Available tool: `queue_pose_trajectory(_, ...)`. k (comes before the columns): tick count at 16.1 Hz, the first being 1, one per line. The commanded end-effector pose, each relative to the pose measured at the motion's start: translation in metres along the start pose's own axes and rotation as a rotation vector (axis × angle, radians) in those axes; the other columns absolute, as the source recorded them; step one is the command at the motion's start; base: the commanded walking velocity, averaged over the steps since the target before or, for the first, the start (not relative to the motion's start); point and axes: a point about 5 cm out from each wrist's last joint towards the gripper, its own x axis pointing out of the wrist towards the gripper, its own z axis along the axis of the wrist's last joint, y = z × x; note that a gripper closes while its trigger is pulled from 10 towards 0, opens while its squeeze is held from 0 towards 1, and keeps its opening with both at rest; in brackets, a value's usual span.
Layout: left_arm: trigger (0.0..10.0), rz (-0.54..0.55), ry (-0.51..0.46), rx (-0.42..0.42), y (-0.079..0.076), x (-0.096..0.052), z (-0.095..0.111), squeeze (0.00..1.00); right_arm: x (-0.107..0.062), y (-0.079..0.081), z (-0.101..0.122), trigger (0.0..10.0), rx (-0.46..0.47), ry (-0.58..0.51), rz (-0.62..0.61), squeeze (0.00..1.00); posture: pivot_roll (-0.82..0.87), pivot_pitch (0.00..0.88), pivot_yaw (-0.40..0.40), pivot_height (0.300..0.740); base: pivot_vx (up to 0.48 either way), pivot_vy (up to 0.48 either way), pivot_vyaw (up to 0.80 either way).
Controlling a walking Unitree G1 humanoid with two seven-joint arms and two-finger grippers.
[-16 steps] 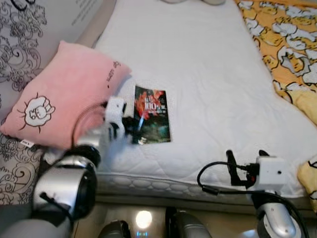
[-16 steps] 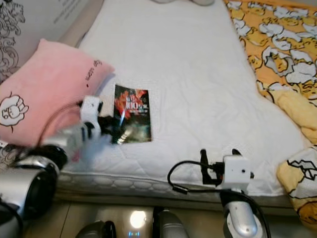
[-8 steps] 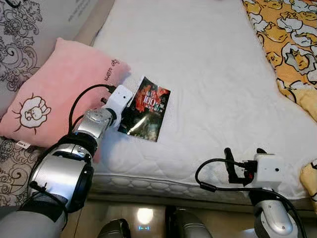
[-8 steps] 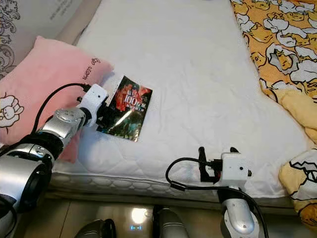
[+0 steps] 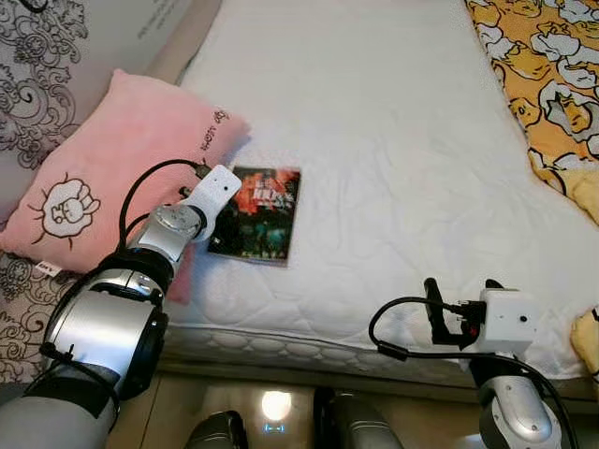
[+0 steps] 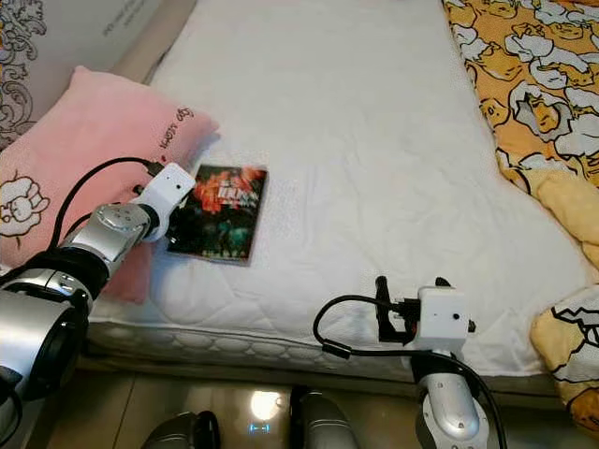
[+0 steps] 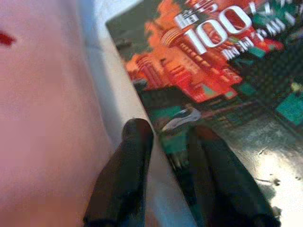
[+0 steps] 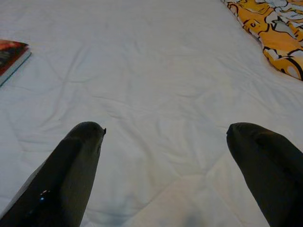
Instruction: Clean up the room
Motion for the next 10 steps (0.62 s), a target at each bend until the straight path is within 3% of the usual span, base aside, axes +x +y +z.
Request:
queue_pose_trajectory(1,10.0,0.014,0.007,-0.028,0.004,-0.001,0.000,1.00,-0.001,-0.003,-0.004,10.0,-0.010,0.022,-0.015,0.00,-0.17,0.177,-0.023,0.736,0.000,0.000,0.00)
queue_pose_trajectory(5,10.0,0.018,-0.059,0.002,0.009,-0.002,0.014,1.00,0.003,-0.002,-0.004,10.0,-0.011,0.017,-0.011,0.00,-0.16,0.157,-0.020,0.736,0.000,0.000,0.00)
queue_pose_trajectory(6,10.0,-0.008,-0.157,-0.040,0.009,-0.003,0.028,0.00,0.004,-0.003,-0.001,10.0,-0.010,-0.008,-0.028,0.00,-0.15,0.137,-0.007,0.736,0.000,0.000,0.00)
queue_pose_trajectory(7,10.0,-0.049,-0.274,-0.112,0.005,-0.004,0.042,0.00,0.006,-0.005,0.004,10.0,-0.004,-0.037,-0.050,0.00,-0.14,0.124,-0.001,0.736,0.000,0.000,0.00)
queue_pose_trajectory(8,10.0,-0.056,-0.319,-0.139,0.002,-0.005,0.045,0.00,0.007,-0.005,0.005,10.0,-0.001,-0.048,-0.057,0.00,-0.13,0.112,0.003,0.736,0.000,0.000,0.00)
queue_pose_trajectory(10,10.0,-0.040,-0.475,-0.342,-0.015,-0.005,0.043,0.00,0.013,-0.007,0.008,10.0,0.007,-0.088,-0.073,0.00,-0.10,0.079,0.006,0.736,0.000,0.000,0.00)
